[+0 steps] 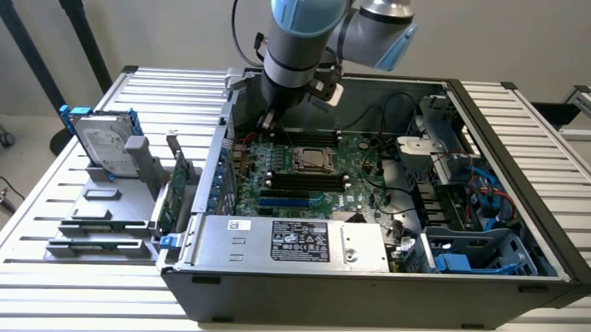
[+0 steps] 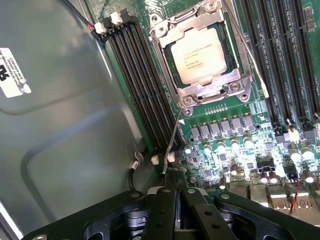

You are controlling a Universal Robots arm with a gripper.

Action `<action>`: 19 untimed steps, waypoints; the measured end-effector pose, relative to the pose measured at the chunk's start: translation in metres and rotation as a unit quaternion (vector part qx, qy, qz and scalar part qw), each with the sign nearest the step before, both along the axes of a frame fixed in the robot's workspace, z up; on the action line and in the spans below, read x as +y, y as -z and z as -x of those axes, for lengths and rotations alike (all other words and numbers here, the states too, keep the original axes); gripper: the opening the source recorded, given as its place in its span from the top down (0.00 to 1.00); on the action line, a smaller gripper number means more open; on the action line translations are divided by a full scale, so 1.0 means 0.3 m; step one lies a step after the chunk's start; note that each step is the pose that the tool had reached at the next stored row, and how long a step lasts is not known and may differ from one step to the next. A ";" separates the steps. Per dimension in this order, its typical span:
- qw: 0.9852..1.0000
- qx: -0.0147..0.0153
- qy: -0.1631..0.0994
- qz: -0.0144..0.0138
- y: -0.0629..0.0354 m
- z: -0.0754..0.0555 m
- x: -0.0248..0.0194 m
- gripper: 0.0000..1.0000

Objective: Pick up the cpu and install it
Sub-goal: 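Close the cpu cover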

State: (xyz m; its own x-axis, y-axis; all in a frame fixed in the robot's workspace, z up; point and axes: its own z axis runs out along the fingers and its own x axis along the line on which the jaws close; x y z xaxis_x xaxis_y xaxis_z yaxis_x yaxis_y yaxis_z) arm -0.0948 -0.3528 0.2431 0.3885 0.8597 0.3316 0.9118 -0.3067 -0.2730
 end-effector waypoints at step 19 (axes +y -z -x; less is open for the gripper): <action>1.000 -0.002 0.003 -0.007 -0.026 -0.122 -0.003 0.89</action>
